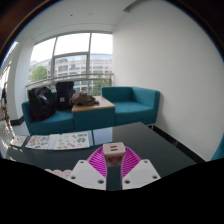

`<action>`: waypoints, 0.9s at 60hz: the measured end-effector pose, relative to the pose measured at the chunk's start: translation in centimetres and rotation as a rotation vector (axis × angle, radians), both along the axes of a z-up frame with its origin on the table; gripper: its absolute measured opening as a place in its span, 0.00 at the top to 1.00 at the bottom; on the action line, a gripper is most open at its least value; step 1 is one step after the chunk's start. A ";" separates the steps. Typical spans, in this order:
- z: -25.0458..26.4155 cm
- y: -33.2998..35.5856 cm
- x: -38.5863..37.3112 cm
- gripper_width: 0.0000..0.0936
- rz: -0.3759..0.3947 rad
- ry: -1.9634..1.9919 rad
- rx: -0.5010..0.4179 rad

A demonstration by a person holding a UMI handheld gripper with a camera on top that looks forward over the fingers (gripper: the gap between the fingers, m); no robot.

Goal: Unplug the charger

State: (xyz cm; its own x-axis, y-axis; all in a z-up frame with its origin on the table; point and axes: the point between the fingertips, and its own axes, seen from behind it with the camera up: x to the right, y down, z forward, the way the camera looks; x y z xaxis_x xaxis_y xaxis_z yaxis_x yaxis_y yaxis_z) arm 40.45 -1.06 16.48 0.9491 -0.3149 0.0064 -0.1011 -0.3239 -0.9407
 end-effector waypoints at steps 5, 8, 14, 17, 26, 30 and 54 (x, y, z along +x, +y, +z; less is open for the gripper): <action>-6.4 0.4 1.5 0.84 0.001 0.038 -0.093; -9.2 0.7 -0.3 0.84 -0.003 0.048 -0.135; -12.4 0.3 0.8 0.83 0.024 0.090 -0.193; -14.0 0.5 0.6 0.82 0.024 0.094 -0.227; -15.5 0.5 1.2 0.79 0.011 0.108 -0.259; -15.6 0.6 1.3 0.78 0.010 0.103 -0.269; -16.1 2.5 3.4 0.49 -0.041 0.067 -0.334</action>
